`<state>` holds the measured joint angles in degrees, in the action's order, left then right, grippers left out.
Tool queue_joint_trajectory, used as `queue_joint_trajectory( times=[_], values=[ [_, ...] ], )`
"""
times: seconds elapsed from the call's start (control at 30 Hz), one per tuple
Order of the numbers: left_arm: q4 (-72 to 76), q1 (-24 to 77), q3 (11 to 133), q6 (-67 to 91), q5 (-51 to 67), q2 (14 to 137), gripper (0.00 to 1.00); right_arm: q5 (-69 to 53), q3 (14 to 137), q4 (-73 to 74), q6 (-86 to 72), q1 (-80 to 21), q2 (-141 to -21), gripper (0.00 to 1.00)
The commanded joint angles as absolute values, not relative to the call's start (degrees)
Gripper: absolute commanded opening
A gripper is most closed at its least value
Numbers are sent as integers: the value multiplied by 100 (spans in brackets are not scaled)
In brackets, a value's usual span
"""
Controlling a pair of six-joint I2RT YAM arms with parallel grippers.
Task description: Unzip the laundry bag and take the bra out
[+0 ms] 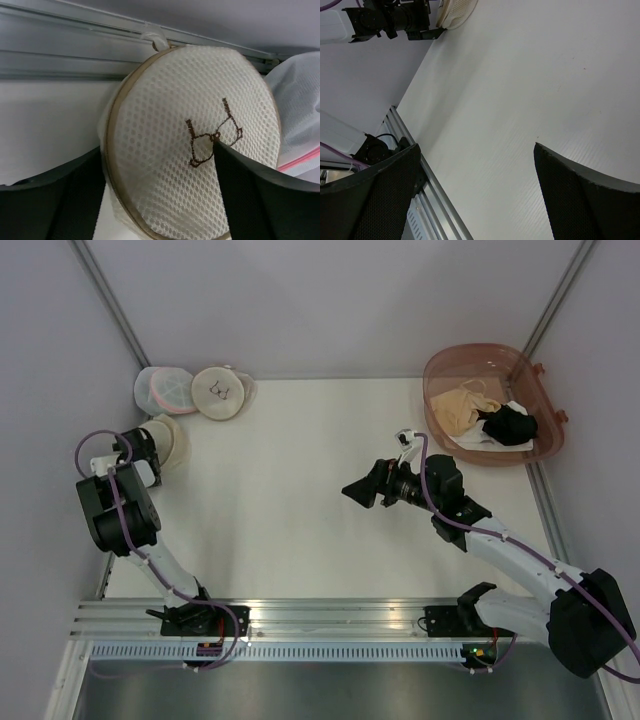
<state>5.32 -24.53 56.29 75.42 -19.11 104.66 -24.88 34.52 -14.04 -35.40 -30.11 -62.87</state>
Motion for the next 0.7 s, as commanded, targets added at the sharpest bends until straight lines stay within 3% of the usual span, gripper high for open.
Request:
queue_joint_trajectory(
  times=[0.0, 0.07, 0.1, 0.17, 0.2, 0.27, 0.43, 0.67],
  values=[
    [851, -2575, 5950, 7577, -1161, 11037, 84, -2628, 3507, -1512, -3656, -3006, -6240, 98],
    [1001, -2575, 6143, 7392, -906, 11196, 75, -2645, 3498, -1512, -3709, -3006, -6231, 98],
    [1272, -2593, 6204, 7322, -775, 11310, 60, -2646, 3498, -1520, -3718, -3006, -6231, 98],
    [1423, -2636, 6214, 7207, -292, 11382, 42, -2646, 3498, -1521, -3718, -3015, -6231, 98],
    [1537, -2637, 6188, 7190, -151, 11382, 24, -2637, 3498, -1547, -3735, -3006, -6240, 98],
    [1644, -2628, 6117, 7075, 262, 11312, 4, -2645, 3507, -1590, -3744, -3006, -6266, 98],
    [1539, -2610, 5556, 6847, 1115, 10489, 2, -2681, 3621, -1661, -3674, -3006, -6407, 98],
    [1038, -1943, 4317, 6777, 1310, 8740, 2, -2496, 3787, -2136, -3893, -3023, -6934, 98]
  ],
)
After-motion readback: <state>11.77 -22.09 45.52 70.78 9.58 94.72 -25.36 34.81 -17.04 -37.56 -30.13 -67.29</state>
